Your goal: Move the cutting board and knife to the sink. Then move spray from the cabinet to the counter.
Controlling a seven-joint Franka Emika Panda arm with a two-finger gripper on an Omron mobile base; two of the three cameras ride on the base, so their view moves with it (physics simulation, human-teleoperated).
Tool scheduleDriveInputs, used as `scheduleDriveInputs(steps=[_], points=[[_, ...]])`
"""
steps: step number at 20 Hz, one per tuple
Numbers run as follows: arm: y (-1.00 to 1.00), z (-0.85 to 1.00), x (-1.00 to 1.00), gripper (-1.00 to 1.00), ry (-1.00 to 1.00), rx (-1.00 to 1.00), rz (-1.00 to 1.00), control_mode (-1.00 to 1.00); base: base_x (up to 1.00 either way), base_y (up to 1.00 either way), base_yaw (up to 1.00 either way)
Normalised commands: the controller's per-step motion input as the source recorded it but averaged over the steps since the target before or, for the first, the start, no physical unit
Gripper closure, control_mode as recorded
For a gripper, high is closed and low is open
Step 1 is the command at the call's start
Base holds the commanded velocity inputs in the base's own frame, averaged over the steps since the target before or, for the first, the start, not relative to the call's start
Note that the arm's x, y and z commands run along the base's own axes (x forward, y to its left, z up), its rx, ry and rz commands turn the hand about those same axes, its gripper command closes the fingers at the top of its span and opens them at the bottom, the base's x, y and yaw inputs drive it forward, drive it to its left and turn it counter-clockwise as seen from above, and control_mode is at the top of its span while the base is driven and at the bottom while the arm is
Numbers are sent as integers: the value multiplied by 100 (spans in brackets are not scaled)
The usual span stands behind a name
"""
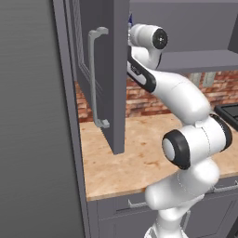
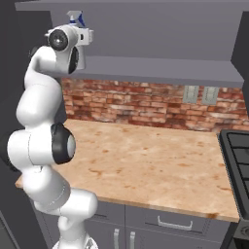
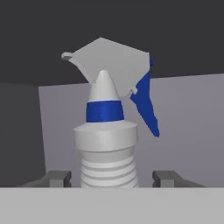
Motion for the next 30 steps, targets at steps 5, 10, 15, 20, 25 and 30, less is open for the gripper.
scheduleDriveInputs(steps=[5,10,15,20,25,30], points=[[-3,0,-42,100,0,1,0,-100,0,0,0],[-2,0,-43,100,0,0,0,-100,0,0,0],[-4,0,-46,100,0,0,0,-100,0,0,0],[-3,2,-51,100,0,0,0,-100,0,0,0],[-10,4,-49,100,0,0,0,-100,0,0,0],[-19,2,-49,100,0,0,0,-100,0,0,0]])
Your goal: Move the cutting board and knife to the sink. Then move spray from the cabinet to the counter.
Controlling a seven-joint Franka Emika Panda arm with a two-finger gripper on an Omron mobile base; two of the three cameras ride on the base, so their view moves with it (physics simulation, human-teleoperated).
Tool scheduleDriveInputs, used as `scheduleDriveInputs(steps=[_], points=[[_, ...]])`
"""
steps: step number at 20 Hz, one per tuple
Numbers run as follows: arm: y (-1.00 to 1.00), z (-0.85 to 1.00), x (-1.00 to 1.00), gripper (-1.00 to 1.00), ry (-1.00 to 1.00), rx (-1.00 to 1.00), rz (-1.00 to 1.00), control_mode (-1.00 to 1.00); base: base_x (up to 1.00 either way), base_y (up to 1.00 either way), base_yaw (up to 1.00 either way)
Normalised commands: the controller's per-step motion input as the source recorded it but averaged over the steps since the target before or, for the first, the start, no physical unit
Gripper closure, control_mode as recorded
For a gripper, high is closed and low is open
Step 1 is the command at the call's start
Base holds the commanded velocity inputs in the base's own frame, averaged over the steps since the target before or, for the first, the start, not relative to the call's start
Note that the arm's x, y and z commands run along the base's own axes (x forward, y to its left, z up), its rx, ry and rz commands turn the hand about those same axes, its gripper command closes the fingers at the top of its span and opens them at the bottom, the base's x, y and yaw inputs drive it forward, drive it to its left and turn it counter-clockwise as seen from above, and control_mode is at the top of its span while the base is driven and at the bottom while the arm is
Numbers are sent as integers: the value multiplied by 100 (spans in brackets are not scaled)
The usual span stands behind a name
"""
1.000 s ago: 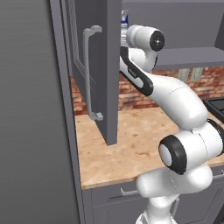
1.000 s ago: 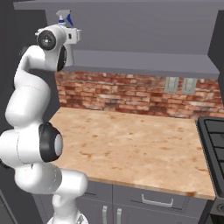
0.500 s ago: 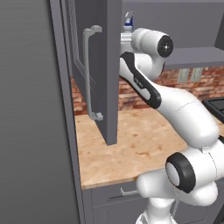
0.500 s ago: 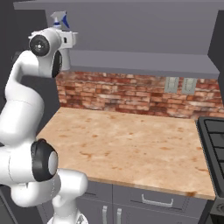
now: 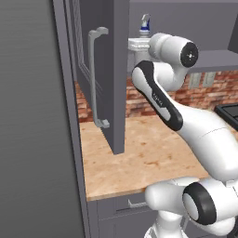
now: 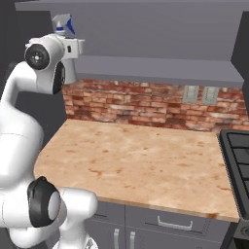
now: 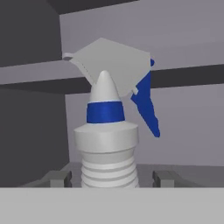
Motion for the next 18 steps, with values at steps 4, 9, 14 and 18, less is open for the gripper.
scheduleDriveInputs(steps=[4,9,14,18], points=[[-23,0,-52,100,0,1,1,-100,0,0,0],[-31,0,-49,100,1,1,6,-100,0,0,0],[-28,-10,-40,100,3,0,9,-100,0,0,0],[-28,-20,-34,100,5,0,16,-100,0,0,0]])
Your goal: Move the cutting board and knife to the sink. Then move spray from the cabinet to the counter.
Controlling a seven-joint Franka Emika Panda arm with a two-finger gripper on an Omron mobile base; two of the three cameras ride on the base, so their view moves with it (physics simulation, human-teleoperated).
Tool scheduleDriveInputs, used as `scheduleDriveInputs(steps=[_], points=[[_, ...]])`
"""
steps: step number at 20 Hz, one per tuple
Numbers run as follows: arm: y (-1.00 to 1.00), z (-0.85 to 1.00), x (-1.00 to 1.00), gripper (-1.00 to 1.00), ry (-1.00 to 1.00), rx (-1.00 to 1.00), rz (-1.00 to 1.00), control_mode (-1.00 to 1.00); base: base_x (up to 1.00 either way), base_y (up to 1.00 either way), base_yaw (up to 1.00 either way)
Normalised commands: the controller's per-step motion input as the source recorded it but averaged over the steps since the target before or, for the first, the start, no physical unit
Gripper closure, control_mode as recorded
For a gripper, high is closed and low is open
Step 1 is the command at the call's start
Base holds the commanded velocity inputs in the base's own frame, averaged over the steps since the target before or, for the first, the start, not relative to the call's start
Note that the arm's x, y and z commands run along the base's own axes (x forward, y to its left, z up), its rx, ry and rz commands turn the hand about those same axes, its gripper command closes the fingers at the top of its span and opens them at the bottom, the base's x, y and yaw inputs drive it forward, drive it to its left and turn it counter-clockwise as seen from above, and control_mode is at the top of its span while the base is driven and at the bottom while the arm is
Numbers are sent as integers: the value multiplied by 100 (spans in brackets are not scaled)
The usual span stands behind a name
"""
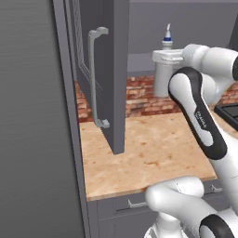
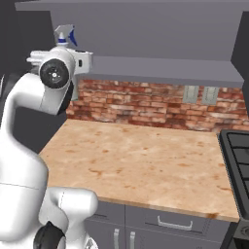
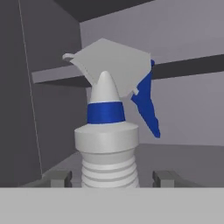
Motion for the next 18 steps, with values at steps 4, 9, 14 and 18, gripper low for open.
scheduleDriveInputs(steps=[4,9,14,18], points=[[-19,-32,-30,100,2,1,17,-100,0,0,0],[-14,-36,-29,100,0,8,15,-100,0,0,0],[-13,-41,-21,100,0,6,16,-100,0,0,0],[-7,-46,-11,100,-2,5,18,-100,0,0,0]])
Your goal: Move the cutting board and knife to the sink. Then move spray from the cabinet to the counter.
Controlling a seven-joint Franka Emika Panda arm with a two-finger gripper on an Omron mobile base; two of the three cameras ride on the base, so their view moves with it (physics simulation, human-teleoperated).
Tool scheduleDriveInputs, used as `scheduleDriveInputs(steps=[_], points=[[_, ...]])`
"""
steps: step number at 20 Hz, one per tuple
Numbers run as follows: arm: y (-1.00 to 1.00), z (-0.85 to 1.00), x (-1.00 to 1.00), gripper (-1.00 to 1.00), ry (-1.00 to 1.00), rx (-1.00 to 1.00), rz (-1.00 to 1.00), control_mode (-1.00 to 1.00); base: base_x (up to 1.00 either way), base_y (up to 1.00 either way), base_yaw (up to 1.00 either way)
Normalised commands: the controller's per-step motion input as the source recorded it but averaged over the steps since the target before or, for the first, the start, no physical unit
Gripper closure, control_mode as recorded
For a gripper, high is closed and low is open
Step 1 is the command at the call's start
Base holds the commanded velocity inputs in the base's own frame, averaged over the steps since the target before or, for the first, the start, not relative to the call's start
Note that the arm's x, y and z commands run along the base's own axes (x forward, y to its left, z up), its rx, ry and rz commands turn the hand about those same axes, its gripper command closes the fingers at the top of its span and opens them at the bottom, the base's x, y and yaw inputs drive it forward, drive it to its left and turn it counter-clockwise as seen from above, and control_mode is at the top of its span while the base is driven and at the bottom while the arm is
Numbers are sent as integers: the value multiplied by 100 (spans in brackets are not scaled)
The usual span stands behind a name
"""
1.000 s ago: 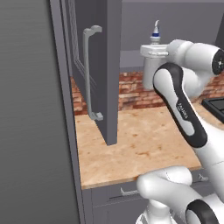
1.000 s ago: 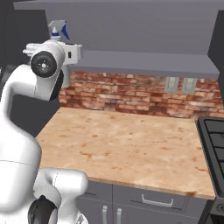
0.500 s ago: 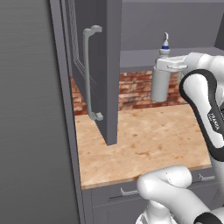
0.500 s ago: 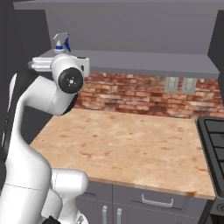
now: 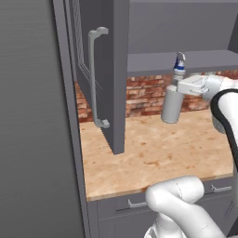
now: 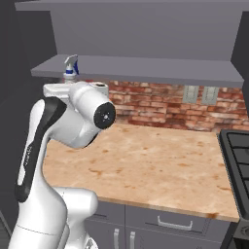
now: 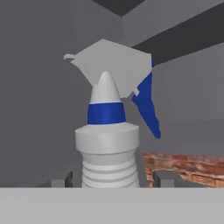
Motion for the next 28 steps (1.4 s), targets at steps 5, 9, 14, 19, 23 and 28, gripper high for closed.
scheduleDriveInputs(steps=[5,9,14,19,23,28], points=[[-4,-47,0,100,0,0,16,-100,0,0,0],[0,-48,3,100,-1,0,13,-100,0,0,0],[0,-47,11,100,-6,0,12,-100,0,0,0],[0,-47,16,100,-12,3,11,-100,0,0,0],[0,-44,23,100,-18,1,7,-100,0,0,0],[-4,-37,33,100,-9,0,5,-100,0,0,0]])
